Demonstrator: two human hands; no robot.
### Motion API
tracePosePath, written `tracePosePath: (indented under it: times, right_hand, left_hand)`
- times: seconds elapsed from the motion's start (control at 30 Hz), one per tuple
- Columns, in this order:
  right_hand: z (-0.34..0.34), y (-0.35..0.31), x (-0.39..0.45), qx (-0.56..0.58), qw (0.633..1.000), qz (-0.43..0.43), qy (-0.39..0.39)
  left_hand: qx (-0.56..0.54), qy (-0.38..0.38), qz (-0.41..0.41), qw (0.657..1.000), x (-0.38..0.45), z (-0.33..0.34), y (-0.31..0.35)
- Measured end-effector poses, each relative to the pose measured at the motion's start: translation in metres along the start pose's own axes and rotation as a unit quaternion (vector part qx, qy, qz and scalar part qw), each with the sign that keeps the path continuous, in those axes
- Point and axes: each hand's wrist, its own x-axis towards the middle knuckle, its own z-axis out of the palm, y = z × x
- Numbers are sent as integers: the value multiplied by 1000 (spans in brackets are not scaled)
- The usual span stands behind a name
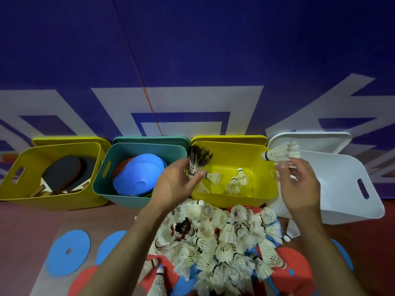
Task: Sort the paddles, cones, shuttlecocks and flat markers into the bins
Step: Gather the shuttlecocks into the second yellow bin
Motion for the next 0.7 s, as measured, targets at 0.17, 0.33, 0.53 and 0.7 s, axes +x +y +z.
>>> tracePosePath:
  times: [0.17,0.33,0.53,0.7]
  right_hand:
    - [7,18,14,-242,936,96,-239]
    - [13,43,-28,-190,927,134,-295]
    - [28,100,-86,-264,878,84,-390]
    - [49,113,-101,-263,865,72,-421]
  left_hand:
    - [140,-150,-49,977,64,21,-10]
    - [112,-141,-49,982,34,36,-42]
    - [57,-167,-69,982,-59,64,-73]
    - [69,-204,-52,975,-95,102,-66]
